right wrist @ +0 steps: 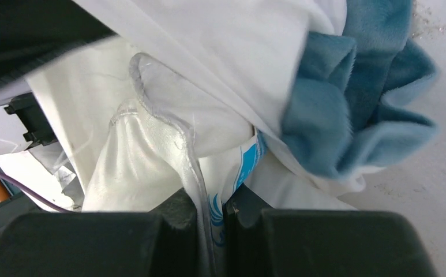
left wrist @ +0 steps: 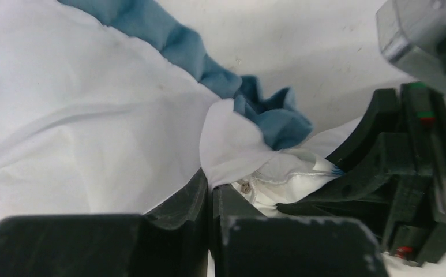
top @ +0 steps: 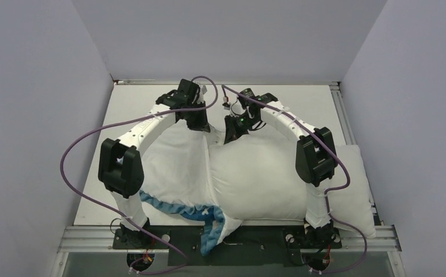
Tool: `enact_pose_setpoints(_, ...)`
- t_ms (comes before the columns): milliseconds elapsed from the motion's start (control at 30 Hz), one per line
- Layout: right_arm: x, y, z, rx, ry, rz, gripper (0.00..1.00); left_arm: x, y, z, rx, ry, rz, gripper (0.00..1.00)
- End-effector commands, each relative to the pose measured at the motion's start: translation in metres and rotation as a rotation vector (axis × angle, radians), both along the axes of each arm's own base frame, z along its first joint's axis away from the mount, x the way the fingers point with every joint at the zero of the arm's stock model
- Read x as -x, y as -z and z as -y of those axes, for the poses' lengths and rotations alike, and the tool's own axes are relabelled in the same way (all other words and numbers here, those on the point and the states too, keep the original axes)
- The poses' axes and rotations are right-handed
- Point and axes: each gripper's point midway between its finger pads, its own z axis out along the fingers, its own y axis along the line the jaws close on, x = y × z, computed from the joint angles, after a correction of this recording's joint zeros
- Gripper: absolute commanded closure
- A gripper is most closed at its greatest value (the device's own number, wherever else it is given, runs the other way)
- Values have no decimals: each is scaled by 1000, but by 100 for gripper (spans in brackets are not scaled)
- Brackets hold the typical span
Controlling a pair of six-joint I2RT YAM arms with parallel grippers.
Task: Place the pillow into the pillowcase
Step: Stuff the pillow into the pillowcase.
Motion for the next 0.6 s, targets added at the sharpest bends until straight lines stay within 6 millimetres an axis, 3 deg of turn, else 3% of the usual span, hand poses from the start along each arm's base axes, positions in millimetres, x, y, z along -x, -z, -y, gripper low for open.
enact_pose_setpoints(0,18,-52,1,-115,-60,52,95,-66,-111,-8,252,-167,319,100)
enact_pose_setpoints(167,24,-75,-19,-233,-108,84,95,-71,-170,13,411,-121,463,100)
enact_pose_setpoints(300,39,-92,-45,-294,-205,121,95,-73,-190,14,404,-117,514,100)
enact_pose_setpoints(433,46,-72,-55,-241,-210,79,95,-71,-212,16,434,-101,552,100)
enact_pose_setpoints(500,39,-59,-59,-212,-181,49,95,-65,-228,22,482,-78,577,100)
enact_pose_setpoints(567,21,-57,-63,-214,-123,43,95,-57,-243,27,524,-66,595,100)
